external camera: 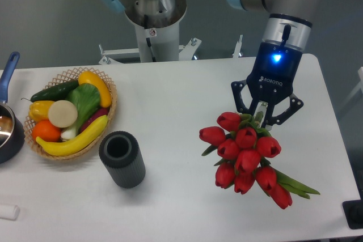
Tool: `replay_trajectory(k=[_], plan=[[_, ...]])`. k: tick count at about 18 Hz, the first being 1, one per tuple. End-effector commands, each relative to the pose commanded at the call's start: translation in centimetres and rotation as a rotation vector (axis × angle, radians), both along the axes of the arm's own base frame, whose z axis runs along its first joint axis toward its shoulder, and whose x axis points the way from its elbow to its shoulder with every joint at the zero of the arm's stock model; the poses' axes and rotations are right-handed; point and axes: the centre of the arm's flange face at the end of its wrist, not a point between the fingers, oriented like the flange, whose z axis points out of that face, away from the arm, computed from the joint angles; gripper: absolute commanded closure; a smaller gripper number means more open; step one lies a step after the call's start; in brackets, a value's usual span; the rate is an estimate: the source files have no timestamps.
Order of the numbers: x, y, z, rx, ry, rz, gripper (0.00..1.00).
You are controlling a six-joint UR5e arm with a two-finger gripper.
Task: Insert the flowers into the vase
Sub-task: 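Hold the red tulip bunch by the stems in the gripper, then swing the held tulips over toward the dark grey vase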
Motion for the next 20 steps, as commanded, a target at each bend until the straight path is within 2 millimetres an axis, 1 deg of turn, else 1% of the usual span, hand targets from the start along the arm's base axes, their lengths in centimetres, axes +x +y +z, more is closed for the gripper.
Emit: replay_trajectory(k=[10, 15, 20], plan=[[0.28, -0.09, 0.32, 0.007, -0.010, 0.011, 0.71], [0.45, 0.17, 0.69, 0.092, -0.030, -0.040, 0.71], [0.51, 0.27, 0.34, 0.095, -0.029, -0.046, 0.71]])
